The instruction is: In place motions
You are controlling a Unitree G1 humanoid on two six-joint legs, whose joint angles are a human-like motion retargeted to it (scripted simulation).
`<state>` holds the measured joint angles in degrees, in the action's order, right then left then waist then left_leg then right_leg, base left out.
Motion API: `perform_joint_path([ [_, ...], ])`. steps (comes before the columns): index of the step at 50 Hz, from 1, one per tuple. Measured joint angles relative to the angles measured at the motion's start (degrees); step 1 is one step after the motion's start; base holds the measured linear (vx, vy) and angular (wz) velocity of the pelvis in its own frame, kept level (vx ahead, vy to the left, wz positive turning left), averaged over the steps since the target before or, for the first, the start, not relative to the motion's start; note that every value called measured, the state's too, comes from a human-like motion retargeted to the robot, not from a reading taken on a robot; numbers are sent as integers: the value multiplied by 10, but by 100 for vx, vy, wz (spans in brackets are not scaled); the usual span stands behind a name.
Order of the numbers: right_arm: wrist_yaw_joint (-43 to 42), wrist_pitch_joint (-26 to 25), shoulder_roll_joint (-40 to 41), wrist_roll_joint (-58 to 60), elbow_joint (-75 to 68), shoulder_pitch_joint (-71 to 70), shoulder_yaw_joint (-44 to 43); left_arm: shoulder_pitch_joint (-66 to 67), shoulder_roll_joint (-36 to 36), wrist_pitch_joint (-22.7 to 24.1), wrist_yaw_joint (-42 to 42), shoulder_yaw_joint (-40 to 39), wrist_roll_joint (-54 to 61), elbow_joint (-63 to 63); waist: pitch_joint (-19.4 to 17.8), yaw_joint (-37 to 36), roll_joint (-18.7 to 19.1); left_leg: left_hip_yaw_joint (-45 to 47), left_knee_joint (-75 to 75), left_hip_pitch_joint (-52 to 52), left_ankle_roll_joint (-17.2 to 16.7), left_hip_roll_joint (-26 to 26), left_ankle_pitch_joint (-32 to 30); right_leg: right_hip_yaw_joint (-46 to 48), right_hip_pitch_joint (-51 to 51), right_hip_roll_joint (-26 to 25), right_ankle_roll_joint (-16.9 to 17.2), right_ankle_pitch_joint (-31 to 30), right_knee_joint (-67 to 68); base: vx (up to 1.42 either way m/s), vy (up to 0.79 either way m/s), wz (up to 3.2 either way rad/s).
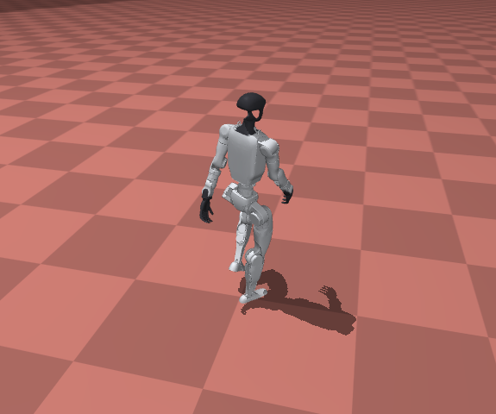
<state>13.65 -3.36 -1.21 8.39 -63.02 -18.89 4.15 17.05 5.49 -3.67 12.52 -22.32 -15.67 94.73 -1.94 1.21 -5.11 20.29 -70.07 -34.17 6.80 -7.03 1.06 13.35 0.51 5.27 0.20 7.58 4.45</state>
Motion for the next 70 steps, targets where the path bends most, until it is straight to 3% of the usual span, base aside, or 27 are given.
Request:
perform_joint_path([
  [5, -5, 2, -3, 5, -24, 22, -5, -3, 2, 0, 0, -4, 11, -11, 24, 21, 11, -20, 138, 71, -11, 26, 2, 16, -2, -6, 10, 3, -5, 6, -4, 32],
  [10, -9, -6, -8, 14, -68, 48, -17, -14, 9, -4, -13, -1, 22, -23, 48, 40, 28, -29, 371, 180, -24, 53, -22, 26, -10, -18, 18, 5, -7, 8, -6, 13],
  [13, -16, -9, -11, 18, -89, 67, -23, -20, 16, -4, -20, 5, 21, -28, 62, 46, 46, -10, 514, 249, -77, 59, 35, 25, -17, -38, 19, 5, -7, 14, -10, -10],
  [16, -21, -11, -15, 23, -108, 86, -29, -27, 19, -4, -21, 6, 25, -32, 73, 56, 62, 39, 607, 289, -80, 58, 71, 26, -20, -53, 22, 2, -8, 17, -12, 4],
  [20, -28, -14, -21, 26, -137, 93, -41, -47, 26, -6, -23, 6, 32, -36, 77, 80, 59, 32, 650, 288, -93, 63, 39, 38, -30, -41, 28, -5, -3, 6, -11, 31],
  [26, -22, -13, -45, 55, -161, 101, -44, -64, 41, -7, -42, 22, 27, -33, 58, 67, 44, 52, 675, 314, -74, 85, 43, 28, -23, -27, 31, -17, 5, 18, -10, -22],
  [31, -29, -2, -59, 119, -165, 121, -49, -80, 34, -11, -44, -6, 47, -4, 63, 74, 48, 62, 686, 321, -64, 91, 51, 14, -36, -24, 55, -23, 42, 28, -4, -28],
  [35, -32, 6, -66, 138, -166, 152, -60, -106, 33, -11, -48, 1, 76, 14, 57, 87, 52, 62, 692, 326, -61, 88, 53, 14, -63, -22, 89, -57, 112, 21, -12, -9],
  [40, -40, 2, -77, 133, -192, 185, -81, -179, 30, -18, -49, 44, 86, 4, 36, 75, 76, 87, 695, 321, -58, 53, 53, 8, -165, -46, 148, -210, 310, 7, -9, -52],
  [46, -31, -16, -96, 153, -228, 228, -94, -263, 28, -16, -21, 69, 131, -80, 23, 123, 128, 68, 690, 285, -55, -10, 41, 109, -327, -54, 148, -152, 612, -5, -12, 5],
  [51, -41, -27, -109, 161, -257, 264, -119, -319, 19, 7, -23, 85, 171, -161, 29, 142, 147, 51, 678, 254, -52, -34, 38, 142, -411, -60, 148, -138, 709, -2, -12, 12],
  [57, -49, -40, -122, 144, -285, 281, -130, -351, 11, 31, -39, 96, 180, -201, 35, 138, 139, 62, 685, 272, -49, -19, 42, 82, -366, -89, 148, -156, 597, 4, 5, -8],
  [60, -49, -42, -120, 141, -280, 277, -131, -349, 8, 33, -41, 94, 184, -191, 39, 127, 122, 79, 690, 291, -54, -2, 46, 14, -288, -122, 148, -173, 452, 5, 4, -26],
  [63, -49, -38, -116, 137, -262, 271, -131, -329, -3, 28, -36, 89, 183, -172, 45, 125, 103, 86, 692, 310, -47, 40, 58, -54, -184, -104, 144, -177, 273, 4, 22, 8],
  [65, -47, -35, -110, 134, -246, 262, -128, -313, -5, 23, -31, 84, 177, -155, 47, 134, 86, 81, 694, 323, -46, 69, 62, -72, -119, -79, 127, -156, 159, 0, 13, 42],
  [67, -42, -31, -101, 131, -231, 252, -119, -291, -3, 17, -28, 78, 165, -134, 53, 136, 76, 80, 696, 336, -52, 81, 66, -41, -79, -60, 68, -63, 88, 4, 8, 7],
  [68, -38, -30, -97, 130, -224, 247, -113, -279, -2, 12, -27, 74, 156, -122, 61, 128, 68, 88, 698, 341, -55, 89, 68, -20, -71, -47, 40, -52, 58, 1, 9, -49],
  [70, -25, -33, -86, 132, -209, 233, -108, -256, 0, 2, -26, 66, 130, -95, 78, 99, 56, 112, 707, 346, -60, 101, 67, -62, -72, -41, 31, -48, 37, -8, 9, -79],
])
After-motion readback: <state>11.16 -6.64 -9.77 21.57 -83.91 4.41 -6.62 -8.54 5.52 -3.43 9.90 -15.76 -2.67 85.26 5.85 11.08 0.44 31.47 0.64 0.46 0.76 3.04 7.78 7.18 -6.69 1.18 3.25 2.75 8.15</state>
